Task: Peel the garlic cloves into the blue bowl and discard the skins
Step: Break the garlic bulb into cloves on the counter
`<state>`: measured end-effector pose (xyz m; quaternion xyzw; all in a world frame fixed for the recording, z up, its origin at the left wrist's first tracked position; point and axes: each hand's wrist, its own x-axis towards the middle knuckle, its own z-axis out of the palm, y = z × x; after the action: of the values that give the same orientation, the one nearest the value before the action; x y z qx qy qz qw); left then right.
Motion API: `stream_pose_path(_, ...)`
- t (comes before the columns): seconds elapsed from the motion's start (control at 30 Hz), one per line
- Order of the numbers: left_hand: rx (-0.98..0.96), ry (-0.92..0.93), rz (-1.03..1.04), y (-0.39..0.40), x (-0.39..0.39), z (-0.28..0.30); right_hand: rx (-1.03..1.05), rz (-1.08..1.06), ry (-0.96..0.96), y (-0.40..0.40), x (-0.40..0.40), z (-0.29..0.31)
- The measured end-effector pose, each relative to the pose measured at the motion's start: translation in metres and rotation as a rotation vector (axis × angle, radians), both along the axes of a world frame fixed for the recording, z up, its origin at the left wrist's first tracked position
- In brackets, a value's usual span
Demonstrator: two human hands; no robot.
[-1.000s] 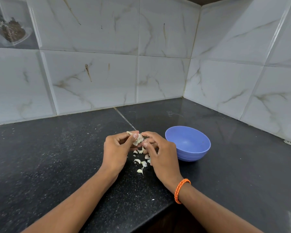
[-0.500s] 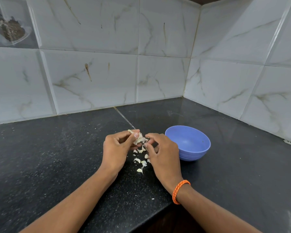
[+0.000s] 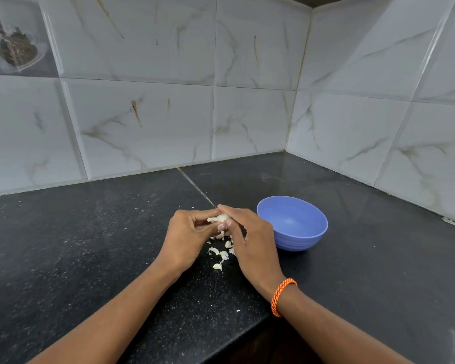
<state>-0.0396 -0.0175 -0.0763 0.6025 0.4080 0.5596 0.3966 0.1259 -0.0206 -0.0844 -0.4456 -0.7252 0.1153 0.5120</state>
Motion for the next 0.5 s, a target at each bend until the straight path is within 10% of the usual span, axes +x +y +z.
stream_pose_path(0.5,0.05,-0.017,-0.028,-0.0069,0.0068,0.0004,0.034,-0.064,0.093,0.0016,-0.0011,-0.004)
